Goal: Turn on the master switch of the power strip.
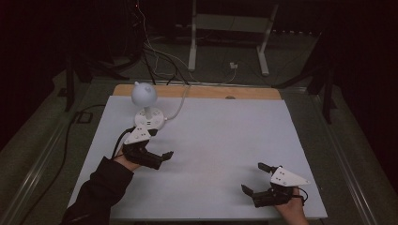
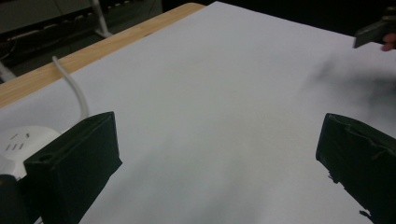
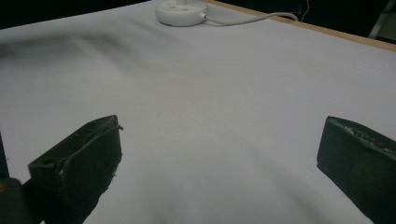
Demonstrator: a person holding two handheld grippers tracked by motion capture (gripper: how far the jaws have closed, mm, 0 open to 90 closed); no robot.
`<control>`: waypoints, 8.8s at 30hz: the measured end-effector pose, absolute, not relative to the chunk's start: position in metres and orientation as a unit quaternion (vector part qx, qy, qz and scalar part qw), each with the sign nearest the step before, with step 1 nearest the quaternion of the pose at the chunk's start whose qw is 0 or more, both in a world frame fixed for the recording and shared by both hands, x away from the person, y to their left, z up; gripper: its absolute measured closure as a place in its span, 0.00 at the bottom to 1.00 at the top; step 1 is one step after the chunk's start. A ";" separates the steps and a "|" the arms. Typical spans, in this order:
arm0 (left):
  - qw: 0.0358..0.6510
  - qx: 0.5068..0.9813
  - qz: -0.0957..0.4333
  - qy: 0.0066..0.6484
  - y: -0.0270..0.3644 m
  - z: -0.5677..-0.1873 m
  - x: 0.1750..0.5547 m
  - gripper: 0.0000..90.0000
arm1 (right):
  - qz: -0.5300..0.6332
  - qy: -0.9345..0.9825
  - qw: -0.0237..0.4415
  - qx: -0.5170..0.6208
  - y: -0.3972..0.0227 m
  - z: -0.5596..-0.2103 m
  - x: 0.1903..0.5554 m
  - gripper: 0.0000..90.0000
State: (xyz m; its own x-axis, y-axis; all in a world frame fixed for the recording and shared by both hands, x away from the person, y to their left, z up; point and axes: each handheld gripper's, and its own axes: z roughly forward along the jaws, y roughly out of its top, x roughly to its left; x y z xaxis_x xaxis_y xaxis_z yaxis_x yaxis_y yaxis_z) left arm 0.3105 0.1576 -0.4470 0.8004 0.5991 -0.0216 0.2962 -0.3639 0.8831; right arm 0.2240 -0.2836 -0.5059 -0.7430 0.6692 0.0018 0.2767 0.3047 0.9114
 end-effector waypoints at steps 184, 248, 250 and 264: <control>0.341 0.810 0.249 0.406 0.149 -0.474 0.407 0.90 | 0.522 0.777 0.182 0.301 -0.287 -0.505 0.224 0.00; 0.433 0.849 0.112 0.282 0.164 -0.447 0.277 0.00 | 0.515 0.783 0.175 0.301 -0.283 -0.505 0.224 0.00; 0.429 0.852 0.114 0.278 0.163 -0.449 0.272 0.00 | 0.515 0.783 0.175 0.301 -0.283 -0.505 0.224 0.00; 0.422 0.857 0.106 0.277 0.166 -0.476 0.249 0.00 | 0.515 0.784 0.174 0.299 -0.282 -0.505 0.223 0.00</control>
State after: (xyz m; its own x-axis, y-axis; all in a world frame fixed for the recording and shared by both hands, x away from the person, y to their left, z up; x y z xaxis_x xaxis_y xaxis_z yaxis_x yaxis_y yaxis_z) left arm 0.2490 0.1661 -0.4762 0.8242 0.5640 -0.0510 0.3845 -0.4912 0.7815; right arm 0.2231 -0.2824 -0.5054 -0.7608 0.6480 0.0347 0.2893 0.2908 0.9120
